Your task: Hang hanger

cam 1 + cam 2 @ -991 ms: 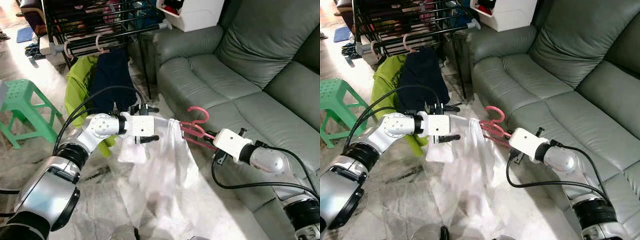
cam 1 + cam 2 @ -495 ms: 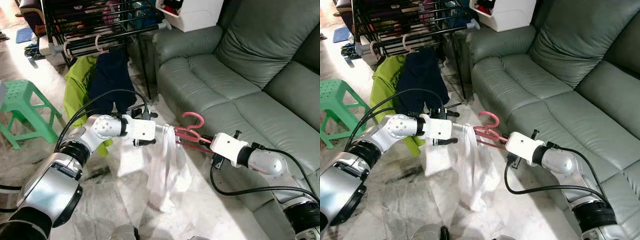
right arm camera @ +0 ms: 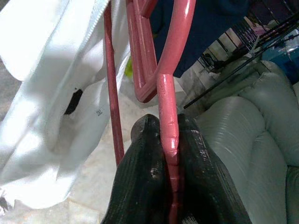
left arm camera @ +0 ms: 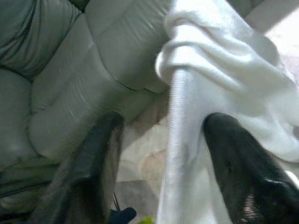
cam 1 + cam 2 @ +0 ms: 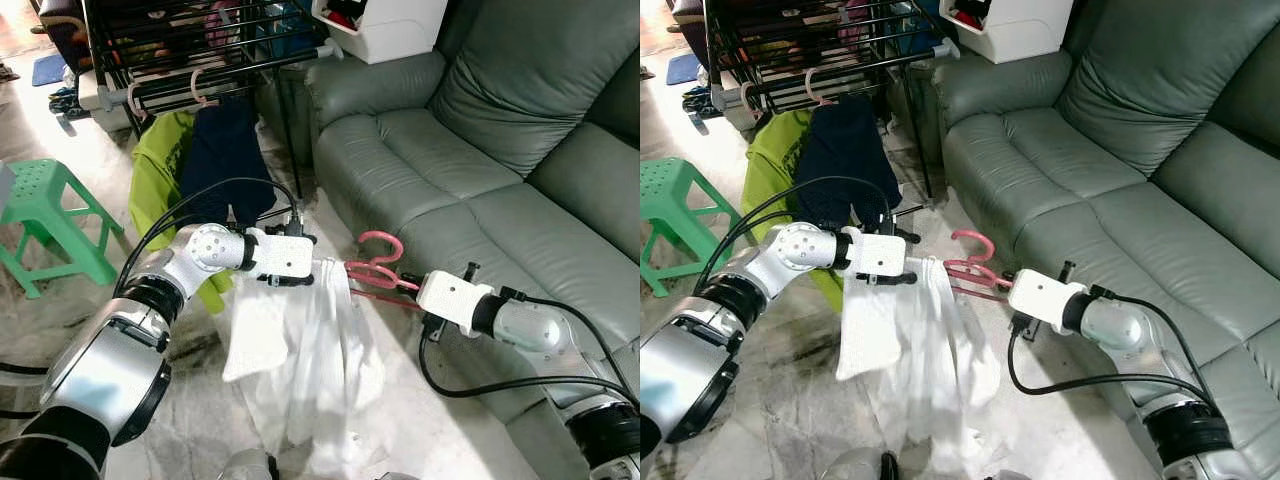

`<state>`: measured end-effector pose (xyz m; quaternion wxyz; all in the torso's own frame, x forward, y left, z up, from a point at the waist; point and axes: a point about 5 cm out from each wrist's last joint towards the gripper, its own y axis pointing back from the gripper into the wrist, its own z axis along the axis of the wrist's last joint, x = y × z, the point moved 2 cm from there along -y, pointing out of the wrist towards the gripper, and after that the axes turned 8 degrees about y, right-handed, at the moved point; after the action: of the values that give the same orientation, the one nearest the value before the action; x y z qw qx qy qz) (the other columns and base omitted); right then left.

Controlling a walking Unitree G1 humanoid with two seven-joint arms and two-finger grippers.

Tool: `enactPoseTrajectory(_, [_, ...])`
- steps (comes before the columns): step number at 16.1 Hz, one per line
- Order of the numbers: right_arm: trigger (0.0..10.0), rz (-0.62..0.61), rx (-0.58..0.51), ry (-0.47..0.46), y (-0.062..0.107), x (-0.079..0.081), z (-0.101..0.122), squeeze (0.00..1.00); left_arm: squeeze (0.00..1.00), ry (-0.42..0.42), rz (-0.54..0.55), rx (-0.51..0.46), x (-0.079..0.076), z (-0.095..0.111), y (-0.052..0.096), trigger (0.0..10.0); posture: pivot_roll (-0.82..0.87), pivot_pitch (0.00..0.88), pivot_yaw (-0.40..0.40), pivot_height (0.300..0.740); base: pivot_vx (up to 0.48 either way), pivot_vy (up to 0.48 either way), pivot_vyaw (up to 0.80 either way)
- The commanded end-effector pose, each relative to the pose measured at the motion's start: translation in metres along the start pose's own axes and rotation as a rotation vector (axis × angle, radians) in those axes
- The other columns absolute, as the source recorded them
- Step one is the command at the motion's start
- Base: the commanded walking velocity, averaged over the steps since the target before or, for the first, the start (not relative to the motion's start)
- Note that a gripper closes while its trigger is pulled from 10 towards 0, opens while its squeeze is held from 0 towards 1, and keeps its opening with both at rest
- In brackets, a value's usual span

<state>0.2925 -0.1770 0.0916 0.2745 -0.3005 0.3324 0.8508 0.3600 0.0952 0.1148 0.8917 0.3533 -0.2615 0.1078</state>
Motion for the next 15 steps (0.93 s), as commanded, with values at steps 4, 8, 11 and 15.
enactPoseTrajectory(4, [10.0,-0.04,-0.042,0.047,-0.0021,-0.0073,0.0098,0.0,0.0,0.019,-0.053,0.04,0.001,-0.0026,0.0014,0.0,-0.08,0.0,0.043,0.74,0.0,0.0,0.0])
enactPoseTrajectory(8, [10.0,-0.039,-0.041,0.063,-0.0041,-0.0067,0.0105,0.0,0.0,0.034,-0.054,0.032,0.0022,0.0005,-0.0011,0.0,-0.08,0.0,0.041,0.74,0.0,0.0,0.0])
enactPoseTrajectory(11, [10.0,-0.034,-0.046,0.074,-0.0061,-0.0056,0.0116,0.0,0.0,0.051,-0.054,0.028,0.0007,0.0001,-0.0022,0.0,-0.08,0.0,0.04,0.74,0.0,0.0,0.0])
enactPoseTrajectory(15, [10.0,-0.029,-0.045,0.086,-0.0067,-0.0045,0.011,0.0,0.0,0.081,-0.048,0.026,-0.0049,-0.004,-0.0041,0.0,-0.08,0.0,0.04,0.74,0.0,0.0,0.0])
